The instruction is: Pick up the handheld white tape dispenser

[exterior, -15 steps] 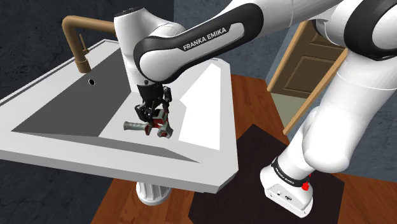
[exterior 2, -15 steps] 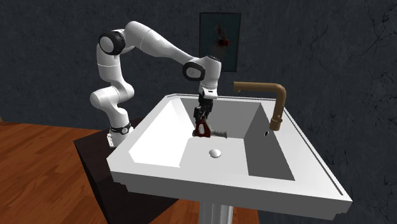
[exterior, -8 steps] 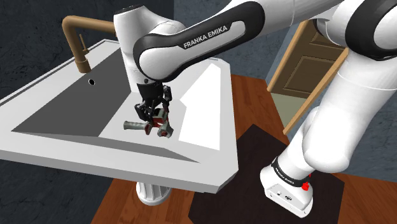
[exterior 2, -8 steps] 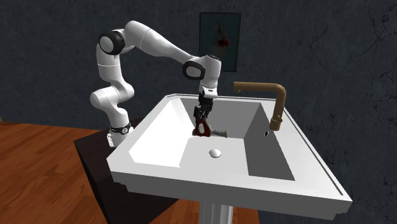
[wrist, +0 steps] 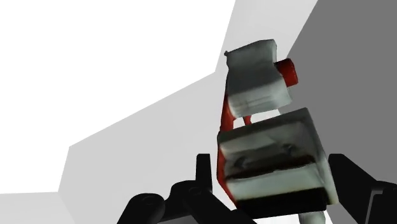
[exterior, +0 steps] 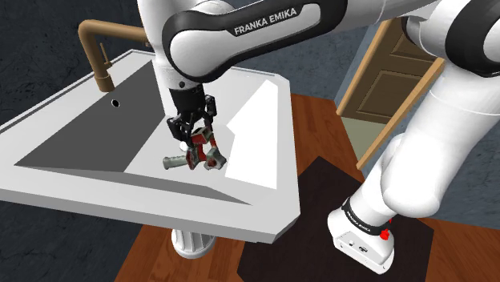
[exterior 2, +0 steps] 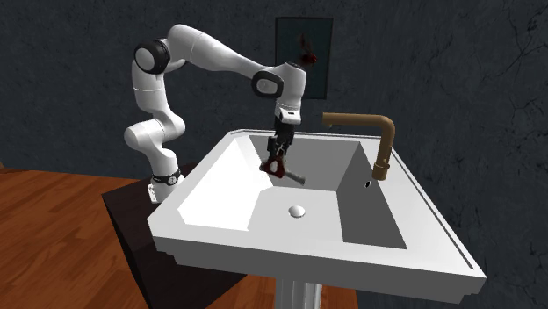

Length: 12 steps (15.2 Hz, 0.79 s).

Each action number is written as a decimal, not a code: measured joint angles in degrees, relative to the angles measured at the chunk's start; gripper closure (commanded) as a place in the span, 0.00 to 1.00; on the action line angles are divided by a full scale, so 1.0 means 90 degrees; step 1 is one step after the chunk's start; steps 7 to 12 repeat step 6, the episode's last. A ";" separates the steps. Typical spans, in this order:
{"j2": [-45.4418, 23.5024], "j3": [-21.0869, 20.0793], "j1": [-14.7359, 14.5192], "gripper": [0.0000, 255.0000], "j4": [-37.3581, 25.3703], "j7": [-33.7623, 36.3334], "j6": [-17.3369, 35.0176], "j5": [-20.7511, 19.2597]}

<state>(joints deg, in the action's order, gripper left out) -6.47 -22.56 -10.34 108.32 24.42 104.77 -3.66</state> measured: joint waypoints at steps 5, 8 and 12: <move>0.0140 -0.0002 0.0011 1.00 -0.0277 -0.0049 -0.0405 0.0058; 0.0140 -0.0005 0.0008 1.00 -0.0325 -0.0045 -0.0451 0.0060; 0.0140 -0.0005 0.0008 1.00 -0.0325 -0.0045 -0.0451 0.0060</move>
